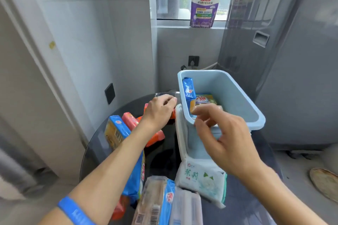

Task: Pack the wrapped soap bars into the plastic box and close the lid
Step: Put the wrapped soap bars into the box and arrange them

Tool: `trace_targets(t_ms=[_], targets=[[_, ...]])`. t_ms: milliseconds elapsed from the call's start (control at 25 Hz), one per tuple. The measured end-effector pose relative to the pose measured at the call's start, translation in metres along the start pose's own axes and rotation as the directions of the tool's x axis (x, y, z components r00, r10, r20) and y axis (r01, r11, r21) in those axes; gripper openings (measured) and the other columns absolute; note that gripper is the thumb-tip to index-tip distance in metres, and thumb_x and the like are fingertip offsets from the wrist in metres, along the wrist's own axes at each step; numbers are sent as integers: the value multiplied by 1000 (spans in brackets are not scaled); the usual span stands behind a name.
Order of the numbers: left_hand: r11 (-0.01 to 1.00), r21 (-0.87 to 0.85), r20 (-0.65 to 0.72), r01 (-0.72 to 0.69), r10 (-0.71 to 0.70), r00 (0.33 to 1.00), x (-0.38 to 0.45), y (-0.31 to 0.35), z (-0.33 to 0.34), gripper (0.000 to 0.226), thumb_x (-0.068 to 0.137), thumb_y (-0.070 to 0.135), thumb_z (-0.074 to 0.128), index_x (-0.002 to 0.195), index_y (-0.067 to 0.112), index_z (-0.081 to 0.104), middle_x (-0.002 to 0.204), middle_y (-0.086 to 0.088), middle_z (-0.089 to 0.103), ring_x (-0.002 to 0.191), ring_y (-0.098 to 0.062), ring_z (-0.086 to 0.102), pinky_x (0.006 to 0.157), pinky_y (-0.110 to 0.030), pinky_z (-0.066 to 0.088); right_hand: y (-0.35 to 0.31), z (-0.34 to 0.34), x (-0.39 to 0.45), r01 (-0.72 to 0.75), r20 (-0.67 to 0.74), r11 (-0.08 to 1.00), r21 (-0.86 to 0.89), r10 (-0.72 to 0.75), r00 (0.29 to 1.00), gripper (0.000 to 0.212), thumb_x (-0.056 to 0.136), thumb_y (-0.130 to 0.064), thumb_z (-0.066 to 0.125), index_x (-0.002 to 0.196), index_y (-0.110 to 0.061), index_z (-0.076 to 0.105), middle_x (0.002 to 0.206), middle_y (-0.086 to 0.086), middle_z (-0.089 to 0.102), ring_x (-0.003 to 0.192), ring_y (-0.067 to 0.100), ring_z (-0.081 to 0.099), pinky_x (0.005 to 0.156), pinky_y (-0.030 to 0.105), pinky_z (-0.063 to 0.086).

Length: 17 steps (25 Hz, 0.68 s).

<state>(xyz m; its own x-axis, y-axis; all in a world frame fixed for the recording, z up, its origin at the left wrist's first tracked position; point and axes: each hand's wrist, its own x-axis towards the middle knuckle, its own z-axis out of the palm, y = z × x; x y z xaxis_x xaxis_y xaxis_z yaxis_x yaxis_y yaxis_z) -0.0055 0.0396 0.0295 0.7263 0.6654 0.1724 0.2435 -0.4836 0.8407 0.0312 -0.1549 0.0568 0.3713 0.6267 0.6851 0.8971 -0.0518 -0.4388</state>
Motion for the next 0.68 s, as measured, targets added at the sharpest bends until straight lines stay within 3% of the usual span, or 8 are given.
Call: trace_targets(t_ms=[120,200,320,360,400,480,560,680], targets=[[879,461,223,-125,21,974,-13,7,-16,20,88,30,57,88,16,72,87,-5,71,86,-27,64,71,-35,50,-7,-6,-44,143,241,983,-116,-112,964,10,86,-16,62,90,-20,69,67,-12,65,57,10,57,57,31,49],[747,628,427,-218,-97,899,-34,17,-22,26,85,44,58,93,22,70,91,0,69,84,-23,63,67,-32,49,1,-9,-54,28,437,981,-193,60,897,18,89,-27,58,105,-29,67,89,-13,71,75,12,65,62,32,52],[636,699,596,-327,-267,757,-74,19,-25,41,80,60,61,102,26,68,96,6,68,87,-18,64,67,-31,49,24,-2,-71,-43,702,903,-426,361,613,57,88,-37,54,142,-40,36,139,-14,50,120,18,54,91,36,48],[615,706,630,-350,-320,708,-85,17,-26,47,78,62,64,106,25,67,99,5,68,90,-19,64,71,-34,52,27,1,-75,-46,743,885,-462,416,524,66,86,-36,54,146,-42,26,143,-13,44,123,20,50,93,36,46],[609,706,653,-361,-361,666,-93,15,-25,51,77,63,67,110,24,65,102,4,69,92,-20,65,76,-37,55,29,4,-78,-37,751,878,-478,430,501,70,84,-34,55,145,-43,22,142,-11,43,122,21,50,91,36,45],[599,717,656,-356,-409,634,-100,11,-23,57,74,62,72,113,21,63,107,2,69,95,-22,66,81,-40,56,31,10,-80,-28,708,869,-494,420,568,69,80,-36,58,140,-42,25,130,-9,50,113,21,55,80,34,42],[540,753,636,-377,-448,629,-103,11,-21,65,72,63,73,118,20,60,112,0,67,96,-21,64,75,-36,53,30,17,-80,-22,655,855,-518,414,632,63,77,-41,59,133,-39,31,118,-7,54,103,21,58,73,33,39],[499,772,626,-394,-486,611,-106,7,-12,76,70,64,74,128,21,53,119,1,64,100,-21,61,73,-34,48,29,23,-81,-34,622,862,-507,393,677,61,75,-45,60,128,-36,33,113,-7,58,97,21,61,78,36,43]])
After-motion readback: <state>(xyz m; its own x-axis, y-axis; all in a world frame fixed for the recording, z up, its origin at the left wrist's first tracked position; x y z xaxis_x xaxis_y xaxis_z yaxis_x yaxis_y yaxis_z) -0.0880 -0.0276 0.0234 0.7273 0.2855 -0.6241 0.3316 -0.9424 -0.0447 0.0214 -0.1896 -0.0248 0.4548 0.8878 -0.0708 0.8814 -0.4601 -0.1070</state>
